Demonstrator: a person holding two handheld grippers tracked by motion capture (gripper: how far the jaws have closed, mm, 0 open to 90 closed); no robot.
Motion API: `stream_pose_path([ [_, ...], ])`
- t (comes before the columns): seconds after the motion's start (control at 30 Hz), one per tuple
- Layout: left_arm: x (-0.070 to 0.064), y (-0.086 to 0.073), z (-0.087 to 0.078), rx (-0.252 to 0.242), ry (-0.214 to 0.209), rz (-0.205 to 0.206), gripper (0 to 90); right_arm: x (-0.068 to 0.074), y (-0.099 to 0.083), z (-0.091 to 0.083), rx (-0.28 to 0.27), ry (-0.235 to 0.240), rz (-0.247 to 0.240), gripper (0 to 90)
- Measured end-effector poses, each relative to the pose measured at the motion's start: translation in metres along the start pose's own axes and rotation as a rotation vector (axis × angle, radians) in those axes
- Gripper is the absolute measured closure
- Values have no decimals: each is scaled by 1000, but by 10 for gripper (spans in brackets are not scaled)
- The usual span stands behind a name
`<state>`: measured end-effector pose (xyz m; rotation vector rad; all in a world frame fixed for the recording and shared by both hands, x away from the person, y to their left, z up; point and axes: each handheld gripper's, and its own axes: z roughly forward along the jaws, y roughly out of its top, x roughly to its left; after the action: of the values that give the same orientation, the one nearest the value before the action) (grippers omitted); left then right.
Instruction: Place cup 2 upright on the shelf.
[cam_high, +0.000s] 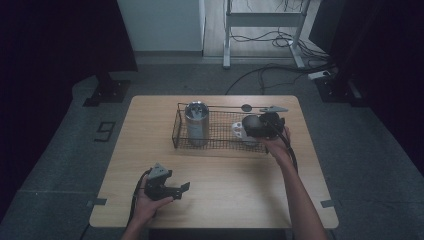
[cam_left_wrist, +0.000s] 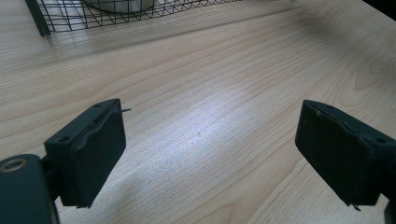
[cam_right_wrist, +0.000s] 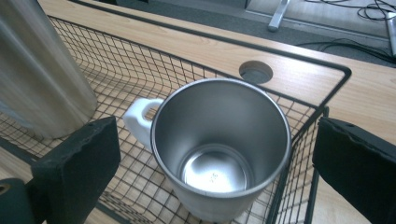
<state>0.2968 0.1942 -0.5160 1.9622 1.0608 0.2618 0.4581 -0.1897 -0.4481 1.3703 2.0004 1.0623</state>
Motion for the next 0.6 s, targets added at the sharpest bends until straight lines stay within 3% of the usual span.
stream_pose_path([
  [0.6,1,0,0,1,6,0,89,10,-26,-39,-94,44,-13,82],
])
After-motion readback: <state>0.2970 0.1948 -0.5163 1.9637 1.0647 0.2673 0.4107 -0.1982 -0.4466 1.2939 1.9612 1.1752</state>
